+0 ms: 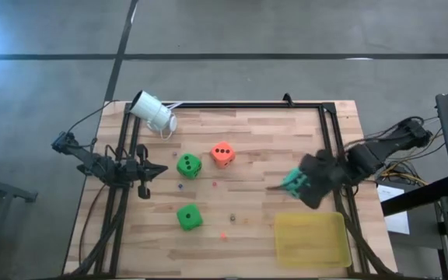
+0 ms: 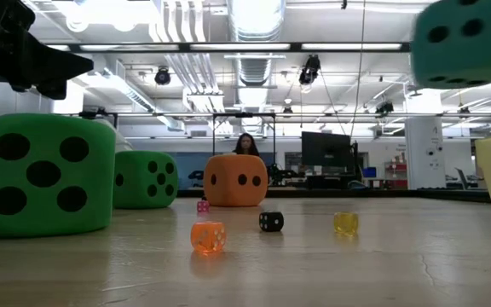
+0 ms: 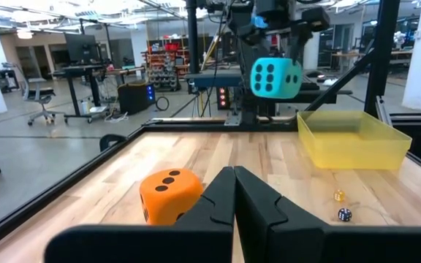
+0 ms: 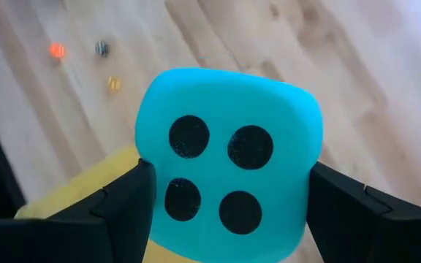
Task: Pick & Place Dice
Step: Put the large blue die into the yellow bin
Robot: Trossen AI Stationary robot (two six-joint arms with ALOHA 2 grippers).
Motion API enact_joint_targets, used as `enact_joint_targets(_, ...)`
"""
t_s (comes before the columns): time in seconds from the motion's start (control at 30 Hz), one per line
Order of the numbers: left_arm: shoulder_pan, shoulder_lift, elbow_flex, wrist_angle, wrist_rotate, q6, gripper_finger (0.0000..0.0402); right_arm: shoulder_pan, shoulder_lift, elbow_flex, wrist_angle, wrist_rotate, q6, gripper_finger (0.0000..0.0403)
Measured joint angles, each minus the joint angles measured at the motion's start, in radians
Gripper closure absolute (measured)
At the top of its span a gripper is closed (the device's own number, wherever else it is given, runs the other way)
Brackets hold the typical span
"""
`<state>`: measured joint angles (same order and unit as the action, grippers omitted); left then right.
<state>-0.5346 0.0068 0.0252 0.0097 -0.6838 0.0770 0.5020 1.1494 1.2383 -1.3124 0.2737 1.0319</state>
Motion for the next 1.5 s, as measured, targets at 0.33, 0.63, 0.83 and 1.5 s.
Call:
enact_joint_targets(0.33, 0.0, 0.002, 0.0, 0.0, 0.0, 0.0, 0.0396, 0.26, 0.035, -0.01, -0.045, 0.01, 0.352, 0.0124)
enact_joint_targets(0.63, 0.0, 0.002, 0.0, 0.002, 0.023, 0.013, 0.0396, 0.305, 0.157, -0.01, -0.044, -0.098, 0.547, 0.0127)
enact_joint_targets(0.83, 0.0, 0.002, 0.0, -0.003, 0.286, 0.076, 0.0396, 0.309, 0.208, -0.004, -0.044, -0.171, 0.674, 0.0127)
enact_joint_targets(1.5, 0.0, 0.002, 0.0, -0.005, 0.28, 0.153, 0.0396, 0.556, 0.325, 0.007, -0.049, -0.17, 1.217, 0.0129)
